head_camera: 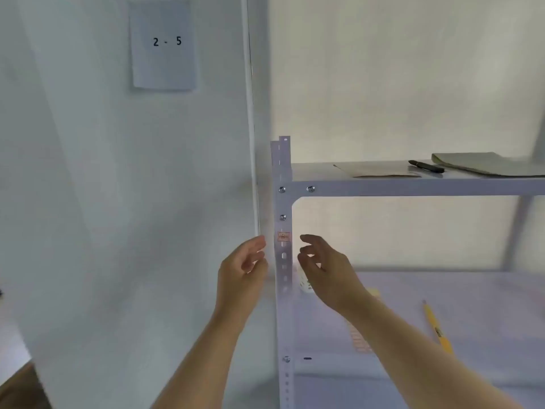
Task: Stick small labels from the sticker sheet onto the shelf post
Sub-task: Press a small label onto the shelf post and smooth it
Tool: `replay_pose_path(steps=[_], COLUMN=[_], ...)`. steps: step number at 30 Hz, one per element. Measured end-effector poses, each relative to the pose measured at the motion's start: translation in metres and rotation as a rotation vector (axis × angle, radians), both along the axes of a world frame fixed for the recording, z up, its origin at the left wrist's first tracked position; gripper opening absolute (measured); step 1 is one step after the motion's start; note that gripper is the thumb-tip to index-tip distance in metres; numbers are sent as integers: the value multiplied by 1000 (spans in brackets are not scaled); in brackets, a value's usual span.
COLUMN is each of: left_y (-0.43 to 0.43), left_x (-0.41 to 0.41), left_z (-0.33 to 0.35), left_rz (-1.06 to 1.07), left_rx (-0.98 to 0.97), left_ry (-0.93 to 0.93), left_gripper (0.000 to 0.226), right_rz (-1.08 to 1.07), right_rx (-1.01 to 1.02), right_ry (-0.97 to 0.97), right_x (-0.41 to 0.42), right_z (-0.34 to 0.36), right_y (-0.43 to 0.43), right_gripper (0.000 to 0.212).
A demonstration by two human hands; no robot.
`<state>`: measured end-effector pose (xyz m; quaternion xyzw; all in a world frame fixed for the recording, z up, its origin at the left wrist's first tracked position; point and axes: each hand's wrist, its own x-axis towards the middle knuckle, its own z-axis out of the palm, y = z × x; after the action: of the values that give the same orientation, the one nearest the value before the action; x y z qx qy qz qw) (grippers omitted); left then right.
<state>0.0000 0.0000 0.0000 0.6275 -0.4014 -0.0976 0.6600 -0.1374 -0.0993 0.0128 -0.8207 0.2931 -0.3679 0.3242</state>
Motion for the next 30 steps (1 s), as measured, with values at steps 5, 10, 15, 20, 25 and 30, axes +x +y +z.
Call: replay_pose_path(steps=[5, 10, 15, 20, 25, 30], left_y=[-16, -34, -49, -58, -63, -67], left_x=[5, 23, 43, 50, 48, 45], left_z=[3, -1, -2, 2, 0, -1], left_rz=[5, -56, -178, -353, -412, -393], left_rx=[5, 15, -28, -105, -130, -127], left_ry=[-1, -72, -51, -9, 0, 26], left_gripper=[44, 46, 43, 43, 44, 41], right_rz=[50, 67, 42, 10, 27, 134], right_rx=[106, 181, 220, 288, 440, 603], right_ry=[-75, -214, -391, -486, -589, -692], right_x=[15, 34, 46, 54, 59, 61], right_z=[2, -1, 5, 5, 5, 2], right_y=[-14, -22, -15, -10, -11, -15], right_gripper=[32, 21, 13, 20, 14, 15])
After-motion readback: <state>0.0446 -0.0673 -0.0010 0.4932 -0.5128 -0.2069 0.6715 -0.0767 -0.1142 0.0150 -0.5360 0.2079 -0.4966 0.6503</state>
